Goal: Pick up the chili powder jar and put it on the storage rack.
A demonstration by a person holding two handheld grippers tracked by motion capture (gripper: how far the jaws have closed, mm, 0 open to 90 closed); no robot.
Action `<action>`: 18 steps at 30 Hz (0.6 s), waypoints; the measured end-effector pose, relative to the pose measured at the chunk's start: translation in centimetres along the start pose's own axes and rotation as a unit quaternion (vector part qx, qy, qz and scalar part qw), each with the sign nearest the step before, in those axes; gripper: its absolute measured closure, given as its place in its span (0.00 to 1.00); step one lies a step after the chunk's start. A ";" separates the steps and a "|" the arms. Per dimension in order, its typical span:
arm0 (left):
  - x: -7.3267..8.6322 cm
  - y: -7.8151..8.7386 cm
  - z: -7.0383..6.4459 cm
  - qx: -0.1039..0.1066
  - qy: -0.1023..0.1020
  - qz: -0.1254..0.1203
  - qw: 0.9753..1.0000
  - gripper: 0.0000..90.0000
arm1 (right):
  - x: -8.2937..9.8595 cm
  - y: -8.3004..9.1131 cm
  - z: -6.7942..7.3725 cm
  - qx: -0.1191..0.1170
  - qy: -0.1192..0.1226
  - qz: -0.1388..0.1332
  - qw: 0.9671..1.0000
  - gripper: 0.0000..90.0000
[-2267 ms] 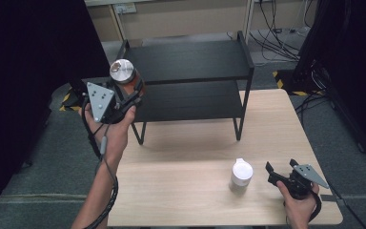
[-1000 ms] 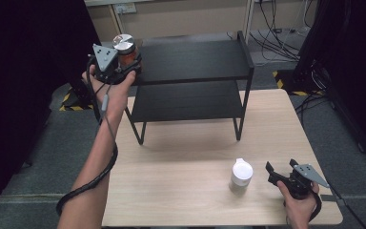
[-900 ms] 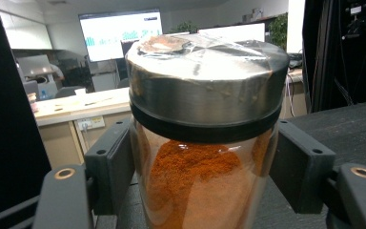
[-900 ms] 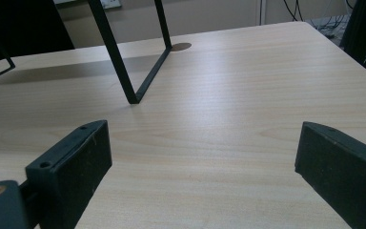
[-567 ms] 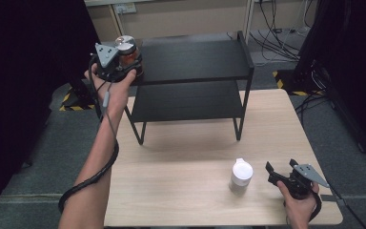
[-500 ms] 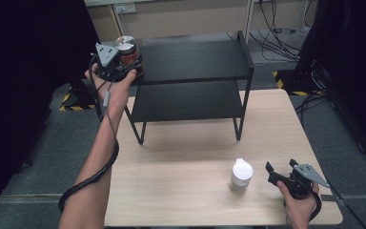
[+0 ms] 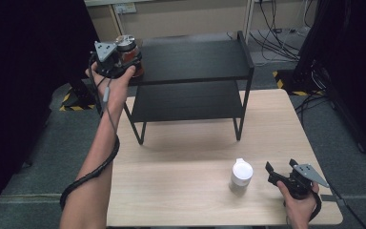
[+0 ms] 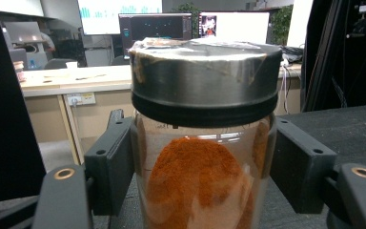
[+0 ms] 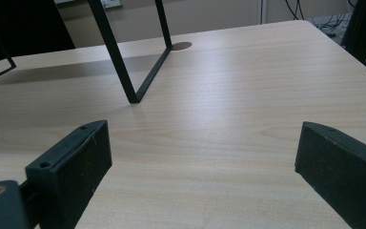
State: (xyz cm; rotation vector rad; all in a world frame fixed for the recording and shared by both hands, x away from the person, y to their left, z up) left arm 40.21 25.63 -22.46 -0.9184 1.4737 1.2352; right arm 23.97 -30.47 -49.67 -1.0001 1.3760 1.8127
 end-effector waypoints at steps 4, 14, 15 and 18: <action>-0.2 -0.1 0.2 0.003 0.001 0.004 1.000 0.33 | 0.0 0.0 -0.1 -0.001 -0.001 0.000 1.000 0.06; -0.2 0.0 0.2 0.005 0.002 0.005 1.000 0.33 | 0.0 0.0 -0.1 -0.002 -0.001 0.001 1.000 0.06; -0.2 0.0 0.2 0.005 0.002 0.005 1.000 0.33 | 0.0 0.0 -0.1 -0.002 -0.001 0.001 1.000 0.06; -0.3 0.0 0.2 0.003 -0.001 0.004 1.000 0.33 | 0.0 0.0 -0.1 -0.002 -0.002 0.001 1.000 0.06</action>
Point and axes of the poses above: each handheld gripper's, and its own axes: y roughly backward along the jaws, x roughly out of its underside, z roughly to its left, the point moved 4 cm from there along -y, roughly forward along the jaws, and after that the axes turned 11 degrees about z, right-handed, at the moved point
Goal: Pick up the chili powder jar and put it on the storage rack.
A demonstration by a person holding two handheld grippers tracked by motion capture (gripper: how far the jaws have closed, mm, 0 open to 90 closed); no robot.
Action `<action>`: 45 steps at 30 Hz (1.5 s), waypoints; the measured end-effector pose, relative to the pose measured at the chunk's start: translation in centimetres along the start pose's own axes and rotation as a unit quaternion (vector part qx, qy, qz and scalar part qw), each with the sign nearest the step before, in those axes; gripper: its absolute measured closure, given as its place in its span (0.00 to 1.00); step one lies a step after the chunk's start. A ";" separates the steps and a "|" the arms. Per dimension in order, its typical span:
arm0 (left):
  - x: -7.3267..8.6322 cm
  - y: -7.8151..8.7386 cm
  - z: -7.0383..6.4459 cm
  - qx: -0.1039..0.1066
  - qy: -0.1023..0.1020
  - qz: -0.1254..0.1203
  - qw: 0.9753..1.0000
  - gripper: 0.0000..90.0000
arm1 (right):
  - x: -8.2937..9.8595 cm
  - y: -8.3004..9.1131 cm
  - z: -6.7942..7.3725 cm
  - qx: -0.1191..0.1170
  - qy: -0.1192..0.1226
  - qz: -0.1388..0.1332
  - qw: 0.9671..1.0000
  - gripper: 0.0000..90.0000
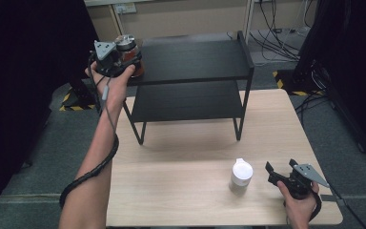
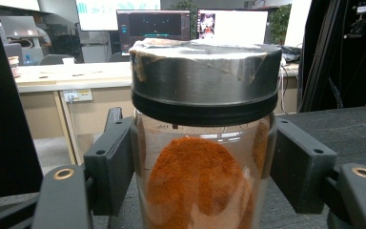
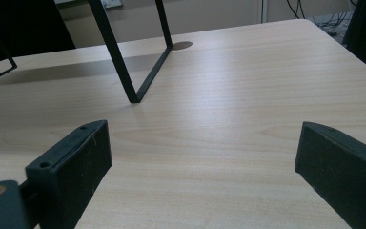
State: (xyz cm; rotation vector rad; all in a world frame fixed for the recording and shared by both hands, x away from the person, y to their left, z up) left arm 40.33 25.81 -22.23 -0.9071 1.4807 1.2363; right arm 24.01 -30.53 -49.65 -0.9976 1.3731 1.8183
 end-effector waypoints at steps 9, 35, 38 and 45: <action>-0.1 0.2 -0.2 -0.009 -0.004 -0.006 1.000 0.25 | 0.0 0.0 0.0 -0.001 0.001 0.002 1.000 0.06; 3.0 3.0 0.2 0.010 -0.023 -0.030 0.999 0.15 | -0.1 0.0 0.2 0.001 0.008 0.004 1.000 0.05; 3.4 3.5 0.2 0.015 -0.021 -0.033 0.999 0.15 | -0.1 0.0 0.2 0.001 0.009 0.005 1.000 0.05; 3.6 4.2 0.0 0.025 -0.005 -0.034 0.999 0.15 | -0.1 -0.1 0.3 0.002 0.012 0.005 1.000 0.05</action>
Point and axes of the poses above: each handheld gripper's, and its own axes: y roughly backward along the jaws, x roughly out of its underside, z roughly to its left, the point moved 4 cm from there along -y, roughly forward along the jaws, and after that the axes turned 11 degrees about z, right-handed, at the moved point
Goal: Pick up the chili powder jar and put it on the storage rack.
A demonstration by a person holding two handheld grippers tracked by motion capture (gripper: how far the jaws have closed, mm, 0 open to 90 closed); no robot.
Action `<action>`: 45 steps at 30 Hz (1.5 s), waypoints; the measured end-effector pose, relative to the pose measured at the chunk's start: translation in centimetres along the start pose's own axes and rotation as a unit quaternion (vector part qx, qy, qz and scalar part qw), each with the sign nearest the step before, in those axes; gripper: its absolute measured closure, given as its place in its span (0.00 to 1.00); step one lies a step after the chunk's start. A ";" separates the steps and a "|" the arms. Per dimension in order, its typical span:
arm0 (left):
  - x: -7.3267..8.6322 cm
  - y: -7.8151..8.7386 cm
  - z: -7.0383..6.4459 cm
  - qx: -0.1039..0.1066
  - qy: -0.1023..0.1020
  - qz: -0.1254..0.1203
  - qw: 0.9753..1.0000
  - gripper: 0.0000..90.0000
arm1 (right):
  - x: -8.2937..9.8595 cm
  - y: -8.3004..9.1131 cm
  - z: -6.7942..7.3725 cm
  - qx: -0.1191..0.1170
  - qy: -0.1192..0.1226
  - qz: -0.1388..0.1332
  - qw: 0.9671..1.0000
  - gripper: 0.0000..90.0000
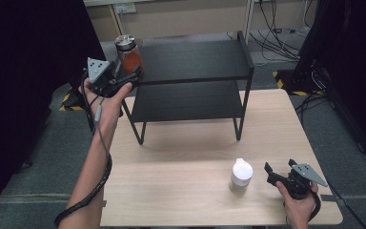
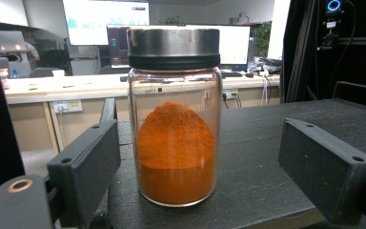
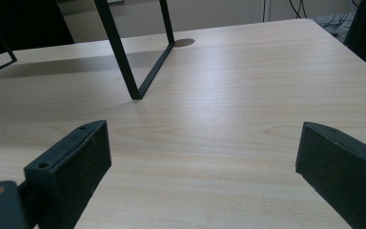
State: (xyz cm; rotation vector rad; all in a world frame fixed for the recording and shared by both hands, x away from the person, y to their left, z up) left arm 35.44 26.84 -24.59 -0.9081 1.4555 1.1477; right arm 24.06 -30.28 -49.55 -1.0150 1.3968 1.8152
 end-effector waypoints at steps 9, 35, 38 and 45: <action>0.9 0.8 -0.4 -0.006 -0.013 -0.004 1.000 0.15 | 0.0 0.0 0.0 -0.001 -0.001 0.000 1.000 0.05; 8.3 3.5 -1.2 0.021 0.007 -0.010 1.000 0.14 | 0.0 0.0 0.1 -0.001 0.002 0.002 1.000 0.05; 9.5 3.5 -1.5 0.024 0.006 -0.006 1.000 0.14 | -0.1 0.0 0.1 -0.001 0.002 0.002 1.000 0.05; 11.8 3.7 -1.7 0.027 0.007 0.004 1.000 0.14 | 0.0 0.0 0.1 -0.001 0.002 0.002 1.000 0.05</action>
Point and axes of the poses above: each handheld gripper's, and its own axes: y roughly backward along the jaws, x roughly out of its underside, z roughly to its left, the point moved 4 cm from there along -y, roughly forward along the jaws, and after that the axes turned 11 degrees about z, right-handed, at the moved point
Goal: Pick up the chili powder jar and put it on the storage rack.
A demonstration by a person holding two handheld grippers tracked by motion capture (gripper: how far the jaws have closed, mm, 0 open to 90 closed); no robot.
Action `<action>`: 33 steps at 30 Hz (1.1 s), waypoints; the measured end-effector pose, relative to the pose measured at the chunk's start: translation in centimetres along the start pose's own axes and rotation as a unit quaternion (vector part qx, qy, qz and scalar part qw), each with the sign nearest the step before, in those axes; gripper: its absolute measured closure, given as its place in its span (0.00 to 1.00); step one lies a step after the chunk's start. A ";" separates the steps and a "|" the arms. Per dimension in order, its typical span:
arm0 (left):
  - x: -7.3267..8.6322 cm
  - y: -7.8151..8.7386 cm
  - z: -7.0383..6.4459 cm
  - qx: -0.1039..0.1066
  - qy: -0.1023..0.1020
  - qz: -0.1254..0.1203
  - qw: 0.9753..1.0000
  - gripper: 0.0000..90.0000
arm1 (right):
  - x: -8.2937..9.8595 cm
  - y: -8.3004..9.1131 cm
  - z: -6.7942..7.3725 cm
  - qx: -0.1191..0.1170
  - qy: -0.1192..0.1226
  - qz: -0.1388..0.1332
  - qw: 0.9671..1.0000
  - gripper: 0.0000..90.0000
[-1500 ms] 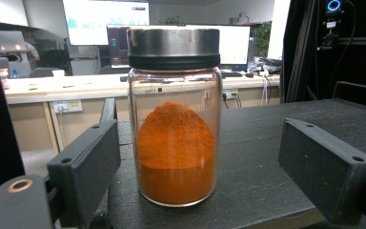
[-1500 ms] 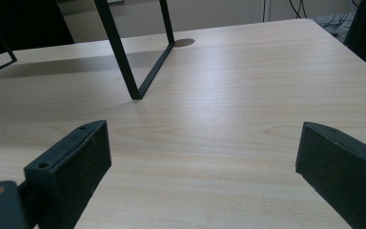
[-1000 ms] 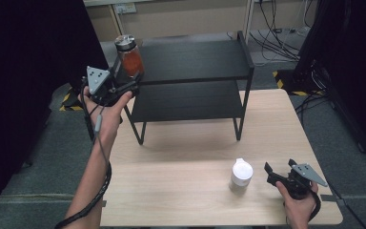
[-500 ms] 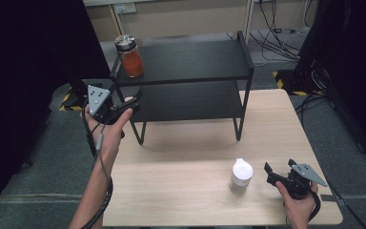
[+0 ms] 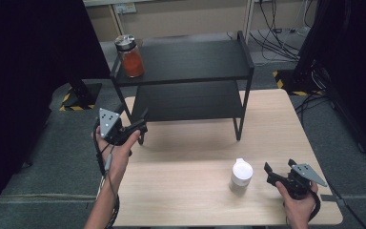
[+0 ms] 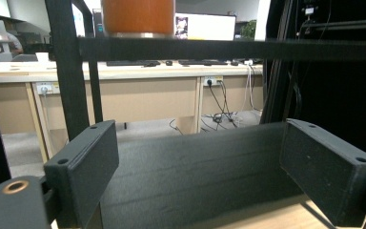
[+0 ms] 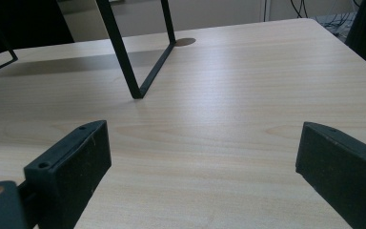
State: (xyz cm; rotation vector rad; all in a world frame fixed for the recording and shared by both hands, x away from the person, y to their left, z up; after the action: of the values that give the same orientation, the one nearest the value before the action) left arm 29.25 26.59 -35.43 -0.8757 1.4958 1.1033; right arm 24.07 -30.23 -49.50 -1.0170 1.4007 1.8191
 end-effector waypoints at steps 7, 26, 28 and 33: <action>2.1 0.3 0.1 0.007 0.002 0.010 1.000 0.13 | 0.0 0.0 0.1 0.001 0.001 0.000 1.000 0.05; 8.0 0.6 0.0 0.019 0.016 0.036 0.999 0.13 | 0.0 0.0 0.0 0.000 0.001 0.000 1.000 0.05; 8.7 0.7 0.0 0.020 0.017 0.040 0.999 0.12 | 0.0 0.0 0.0 0.000 0.002 0.001 1.000 0.05; 10.2 0.8 0.0 0.022 0.019 0.048 0.998 0.12 | 0.0 0.0 0.1 0.000 0.003 0.002 1.000 0.05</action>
State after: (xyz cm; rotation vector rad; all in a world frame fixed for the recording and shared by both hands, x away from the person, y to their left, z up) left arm 26.49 27.06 -45.26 -0.8050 1.6015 1.1248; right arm 24.08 -30.14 -49.46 -1.0208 1.4062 1.8204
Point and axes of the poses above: each handheld gripper's, and its own axes: y roughly backward along the jaws, x roughly out of its underside, z roughly to its left, the point moved 4 cm from there along -y, roughly forward along the jaws, and after that the axes turned 11 degrees about z, right-handed, at the moved point
